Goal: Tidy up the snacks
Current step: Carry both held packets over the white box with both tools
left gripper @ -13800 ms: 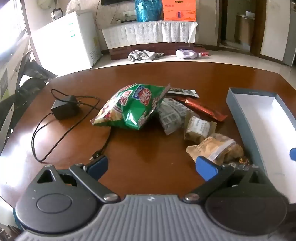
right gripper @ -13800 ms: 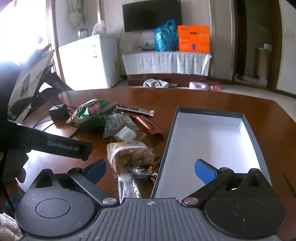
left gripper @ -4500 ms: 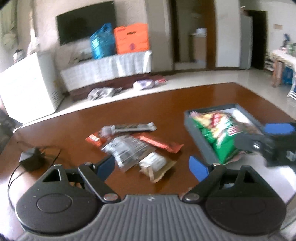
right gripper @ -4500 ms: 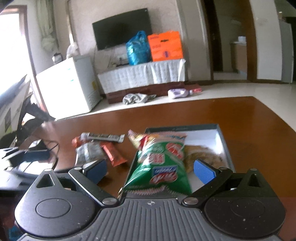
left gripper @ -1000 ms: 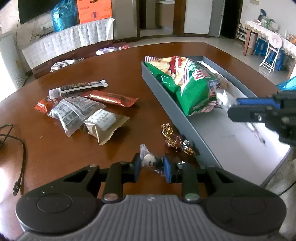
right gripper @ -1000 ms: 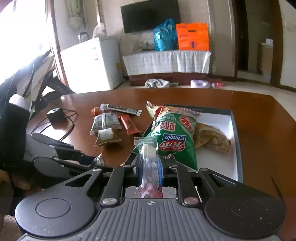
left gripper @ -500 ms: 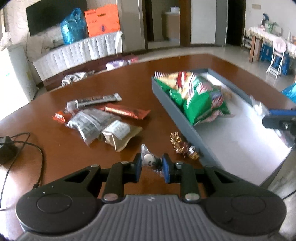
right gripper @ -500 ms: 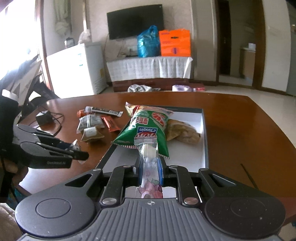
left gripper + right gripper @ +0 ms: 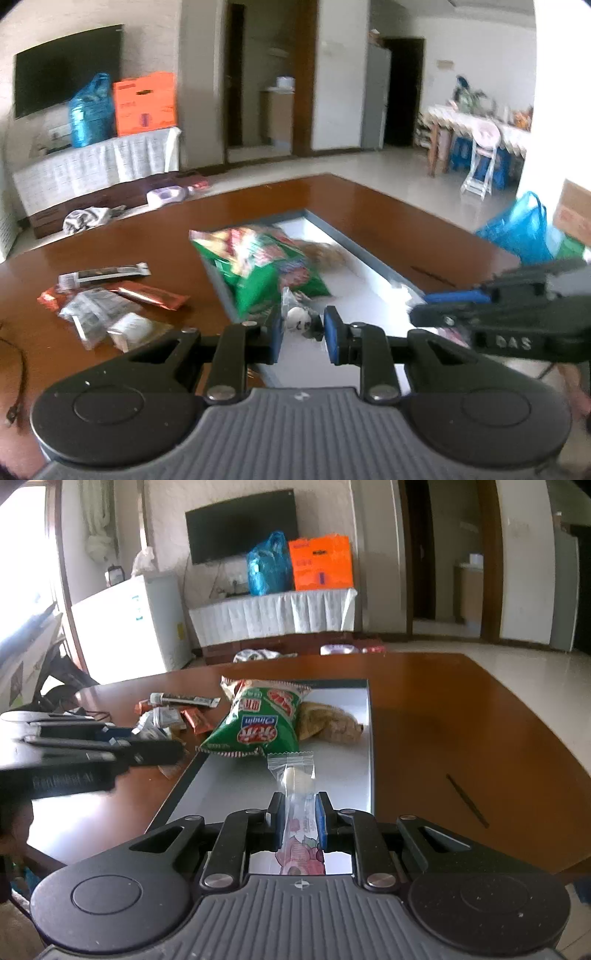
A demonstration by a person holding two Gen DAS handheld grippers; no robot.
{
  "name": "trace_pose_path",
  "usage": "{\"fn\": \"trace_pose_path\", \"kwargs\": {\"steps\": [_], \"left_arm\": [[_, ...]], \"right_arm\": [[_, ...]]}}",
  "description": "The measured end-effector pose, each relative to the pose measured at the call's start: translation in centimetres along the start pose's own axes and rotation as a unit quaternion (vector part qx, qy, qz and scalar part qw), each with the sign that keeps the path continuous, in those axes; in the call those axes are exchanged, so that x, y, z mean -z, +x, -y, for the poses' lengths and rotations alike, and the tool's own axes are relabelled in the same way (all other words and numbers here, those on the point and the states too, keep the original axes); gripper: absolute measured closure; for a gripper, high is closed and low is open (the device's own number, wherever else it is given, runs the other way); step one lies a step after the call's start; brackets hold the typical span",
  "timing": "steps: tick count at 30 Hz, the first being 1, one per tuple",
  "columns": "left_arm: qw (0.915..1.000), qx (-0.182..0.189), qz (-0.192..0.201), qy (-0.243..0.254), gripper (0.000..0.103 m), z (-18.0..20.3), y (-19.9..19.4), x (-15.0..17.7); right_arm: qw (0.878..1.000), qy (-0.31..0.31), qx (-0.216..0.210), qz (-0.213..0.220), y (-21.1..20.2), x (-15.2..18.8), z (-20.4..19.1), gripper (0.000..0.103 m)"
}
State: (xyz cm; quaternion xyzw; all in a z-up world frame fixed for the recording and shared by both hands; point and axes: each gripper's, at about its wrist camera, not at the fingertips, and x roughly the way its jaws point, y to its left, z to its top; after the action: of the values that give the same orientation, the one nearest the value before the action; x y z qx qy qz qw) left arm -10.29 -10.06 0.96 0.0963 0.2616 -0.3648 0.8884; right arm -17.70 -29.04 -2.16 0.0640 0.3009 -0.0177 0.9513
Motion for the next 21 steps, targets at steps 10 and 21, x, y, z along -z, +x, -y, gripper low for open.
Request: {"fn": "trace_pose_path", "kwargs": {"steps": [10, 21], "left_arm": [[0.9983, 0.022, -0.055, 0.000, 0.081, 2.3, 2.1, 1.2], [0.9985, 0.032, -0.040, -0.017, 0.081, 2.7, 3.1, 1.3]], "right_arm": [[1.000, 0.017, 0.000, -0.023, 0.5, 0.6, 0.5, 0.084], [0.999, 0.036, 0.000, -0.019, 1.0, 0.5, 1.1, 0.084]]}}
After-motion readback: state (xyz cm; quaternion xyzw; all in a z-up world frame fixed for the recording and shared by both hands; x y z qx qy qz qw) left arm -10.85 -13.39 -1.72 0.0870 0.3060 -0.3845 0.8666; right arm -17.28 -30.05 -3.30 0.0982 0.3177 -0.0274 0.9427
